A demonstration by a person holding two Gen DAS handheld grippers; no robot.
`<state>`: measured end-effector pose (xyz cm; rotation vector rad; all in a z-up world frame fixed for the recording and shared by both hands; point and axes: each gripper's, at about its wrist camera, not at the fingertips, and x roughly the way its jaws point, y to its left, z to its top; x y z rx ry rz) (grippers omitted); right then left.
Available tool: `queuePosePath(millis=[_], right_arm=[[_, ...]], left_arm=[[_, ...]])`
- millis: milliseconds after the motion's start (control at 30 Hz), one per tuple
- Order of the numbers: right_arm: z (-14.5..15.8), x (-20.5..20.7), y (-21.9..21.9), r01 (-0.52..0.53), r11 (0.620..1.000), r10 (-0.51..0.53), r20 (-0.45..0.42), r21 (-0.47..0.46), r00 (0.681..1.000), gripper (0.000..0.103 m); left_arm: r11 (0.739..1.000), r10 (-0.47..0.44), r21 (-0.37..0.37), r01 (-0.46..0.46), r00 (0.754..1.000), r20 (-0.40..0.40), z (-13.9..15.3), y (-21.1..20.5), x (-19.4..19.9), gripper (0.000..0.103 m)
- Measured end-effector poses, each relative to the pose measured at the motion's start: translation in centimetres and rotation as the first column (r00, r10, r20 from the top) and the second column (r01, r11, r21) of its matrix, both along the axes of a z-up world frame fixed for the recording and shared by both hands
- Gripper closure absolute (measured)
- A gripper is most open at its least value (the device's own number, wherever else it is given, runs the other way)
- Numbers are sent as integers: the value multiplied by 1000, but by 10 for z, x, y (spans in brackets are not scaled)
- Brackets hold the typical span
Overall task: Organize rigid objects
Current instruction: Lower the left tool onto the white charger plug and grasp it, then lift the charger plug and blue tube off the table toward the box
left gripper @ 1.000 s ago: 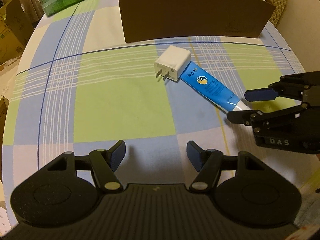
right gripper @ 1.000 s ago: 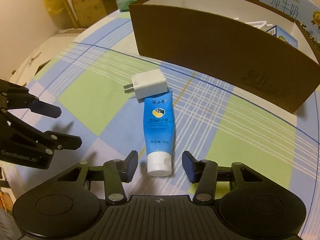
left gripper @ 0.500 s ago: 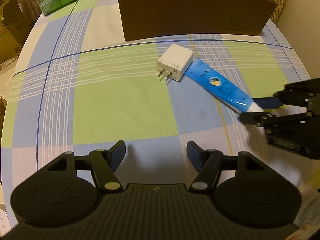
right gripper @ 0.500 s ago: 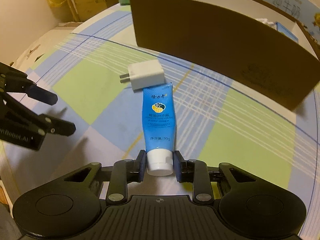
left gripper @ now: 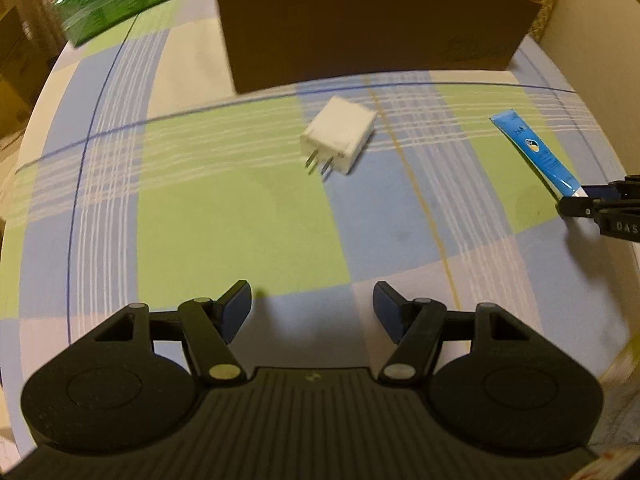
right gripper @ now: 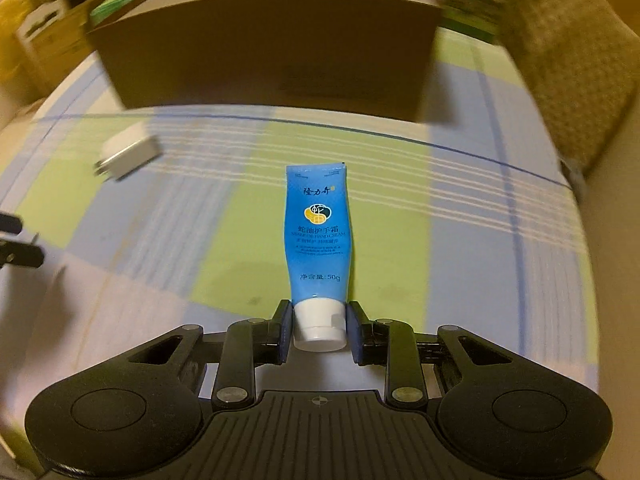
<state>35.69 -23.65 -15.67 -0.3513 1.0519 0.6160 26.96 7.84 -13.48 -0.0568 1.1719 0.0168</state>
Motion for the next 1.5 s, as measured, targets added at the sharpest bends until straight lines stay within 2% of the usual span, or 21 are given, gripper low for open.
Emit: queuePosePath(millis=[100,200,333,533,733,800,867,967,1200,1433,1500], right_arm=[[-1,8,-8,50,999,-50,-13,-9,999,78],[-1,6,-10,57,998,-57,6,-1,998,76],[-1,2,-14,73,997,-73,24,12,997,66],[-3,1,-18,116,993,-116,36,14,993,57],[-4,2,-21,143,989,-144,37,20,989,54],[-4,2,-20,143,990,-144,39,17,989,52],[-5,2,-19,143,990,-144,40,16,989,51],[-5,4,-19,148,989,-149,42,18,988,50],[-6,18,-13,140,990,-140,52,14,989,50],[-8,29,1,79,996,-80,52,31,995,51],[-9,29,6,53,998,-55,63,34,997,62]], left_arm=[[998,-59,21,58,997,47,4,-4,9,39],[991,-126,45,122,987,100,9,-3,25,39],[977,-208,73,199,968,139,8,-3,52,39],[951,-303,101,291,941,149,-2,-4,89,39],[931,-361,90,353,927,102,-18,-10,112,39],[932,-359,84,352,929,94,-22,-11,116,41],[938,-344,67,339,935,84,-25,-10,119,53],[949,-315,34,314,946,70,-29,-10,119,63],[983,-182,20,181,981,62,-28,-8,102,67],[992,-123,9,123,992,25,-25,-9,74,67],[994,-109,4,109,994,18,-24,-9,65,67]])
